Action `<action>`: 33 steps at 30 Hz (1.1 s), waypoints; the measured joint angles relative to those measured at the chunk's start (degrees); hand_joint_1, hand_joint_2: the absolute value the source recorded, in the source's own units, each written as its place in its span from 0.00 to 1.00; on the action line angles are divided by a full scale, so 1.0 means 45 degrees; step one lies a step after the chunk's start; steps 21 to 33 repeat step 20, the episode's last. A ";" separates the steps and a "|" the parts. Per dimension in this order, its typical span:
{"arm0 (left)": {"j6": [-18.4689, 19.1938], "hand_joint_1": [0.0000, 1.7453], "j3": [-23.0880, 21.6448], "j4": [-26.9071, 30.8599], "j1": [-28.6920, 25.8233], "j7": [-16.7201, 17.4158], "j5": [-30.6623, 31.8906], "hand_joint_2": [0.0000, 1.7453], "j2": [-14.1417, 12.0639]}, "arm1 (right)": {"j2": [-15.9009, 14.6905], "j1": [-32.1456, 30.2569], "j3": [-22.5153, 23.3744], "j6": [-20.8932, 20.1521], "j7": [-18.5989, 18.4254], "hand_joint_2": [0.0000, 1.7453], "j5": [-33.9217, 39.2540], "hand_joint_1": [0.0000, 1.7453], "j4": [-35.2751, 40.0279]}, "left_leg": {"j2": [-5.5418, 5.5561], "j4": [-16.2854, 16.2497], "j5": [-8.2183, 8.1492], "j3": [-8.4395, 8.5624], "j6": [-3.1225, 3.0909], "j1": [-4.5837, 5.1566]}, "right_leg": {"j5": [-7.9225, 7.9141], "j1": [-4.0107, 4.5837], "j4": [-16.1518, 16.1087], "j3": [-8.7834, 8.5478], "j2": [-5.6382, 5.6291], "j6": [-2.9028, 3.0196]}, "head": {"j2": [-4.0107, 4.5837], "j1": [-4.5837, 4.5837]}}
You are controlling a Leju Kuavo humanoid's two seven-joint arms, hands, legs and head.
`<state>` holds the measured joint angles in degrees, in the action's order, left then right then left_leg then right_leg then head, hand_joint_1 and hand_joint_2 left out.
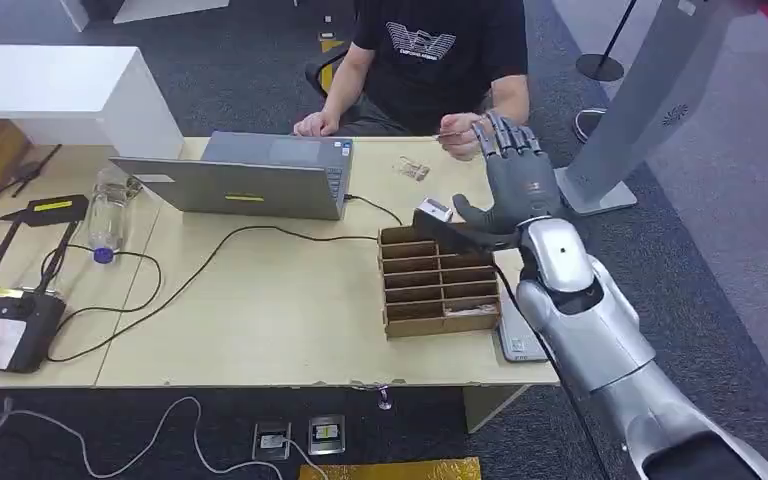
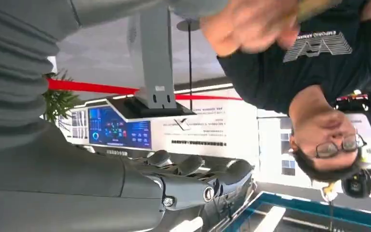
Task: Pass the card to the sensor for recognition and then transmit it.
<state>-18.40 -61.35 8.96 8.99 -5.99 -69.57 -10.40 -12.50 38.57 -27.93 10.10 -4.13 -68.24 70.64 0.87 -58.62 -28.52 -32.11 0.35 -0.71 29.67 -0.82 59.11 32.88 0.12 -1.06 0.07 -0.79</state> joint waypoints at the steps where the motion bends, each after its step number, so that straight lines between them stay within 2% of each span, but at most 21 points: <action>1: -0.0005 0.00 -0.0005 0.0000 -0.0001 0.0000 0.0000 0.00 0.0000 | 0.0000 0.0015 0.0005 0.0005 0.0000 0.00 0.0000 0.00 0.0000 | 0.0000 0.0000 0.0000 -0.0001 0.0000 0.0000 | 0.0000 0.0000 -0.0001 0.0000 0.0001 0.0000 | 0.0000 0.0005; 4: -0.0010 0.00 -0.0029 0.0000 -0.0001 0.0000 0.0000 0.00 0.0000 | 0.0000 0.0040 0.0024 0.0112 0.0049 0.00 0.0000 0.00 0.0005 | 0.0000 0.0000 0.0000 0.0000 0.0000 0.0000 | 0.0000 0.0000 -0.0001 -0.0001 0.0001 0.0000 | 0.0000 0.0000; 7: -0.0015 0.00 -0.0058 0.0000 -0.0007 0.0000 -0.0005 0.00 0.0000 | -0.0039 0.0096 0.0146 0.0598 0.0287 0.00 0.0083 0.00 0.0039 | -0.0001 -0.0001 0.0000 0.0002 0.0000 0.0000 | -0.0001 0.0000 -0.0001 0.0000 0.0000 -0.0001 | 0.0000 0.0000; 10: -0.0010 0.00 -0.0068 0.0000 -0.0010 0.0000 -0.0019 0.00 0.0000 | -0.0364 0.0249 0.0452 0.1379 0.0869 0.00 0.0548 0.00 0.0020 | 0.0003 -0.0003 0.0000 0.0001 0.0000 0.0001 | -0.0001 -0.0001 -0.0003 -0.0001 0.0010 -0.0001 | 0.0000 0.0005; 13: -0.0005 0.00 -0.0078 0.0005 -0.0028 0.0000 -0.0029 0.00 0.0000 | -0.0608 0.0469 0.0797 0.1657 0.0898 0.00 0.0787 0.00 -0.0107 | -0.0004 -0.0003 -0.0001 0.0004 -0.0001 0.0002 | -0.0001 -0.0002 -0.0006 0.0001 -0.0006 -0.0001 | 0.0000 -0.0005; 17: 0.0004 0.00 -0.0078 0.0005 -0.0038 0.0000 -0.0160 0.00 -0.0024 | -0.1415 0.0596 0.1483 0.2026 0.0811 0.00 0.1580 0.00 -0.0550 | 0.0007 -0.0012 -0.0001 0.0012 -0.0002 0.0009 | -0.0004 -0.0007 -0.0016 0.0007 0.0015 -0.0005 | 0.0000 0.0005; 20: -0.0005 0.00 -0.0078 0.0005 -0.0179 0.0000 -0.0399 0.00 -0.0049 | -0.2756 0.0620 0.2634 0.2609 0.1283 0.00 0.2570 0.00 -0.1074 | 0.0045 -0.0015 -0.0002 -0.0007 -0.0006 0.0018 | -0.0004 -0.0016 -0.0026 -0.0006 0.0047 -0.0006 | 0.0000 0.0000; 33: -0.0005 0.00 -0.0078 0.0005 -0.0179 0.0000 -0.0399 0.00 -0.0049 | -0.2756 0.0620 0.2634 0.2609 0.1283 0.00 0.2570 0.00 -0.1074 | 0.0045 -0.0015 -0.0002 -0.0007 -0.0006 0.0018 | -0.0004 -0.0016 -0.0026 -0.0006 0.0047 -0.0006 | 0.0000 0.0000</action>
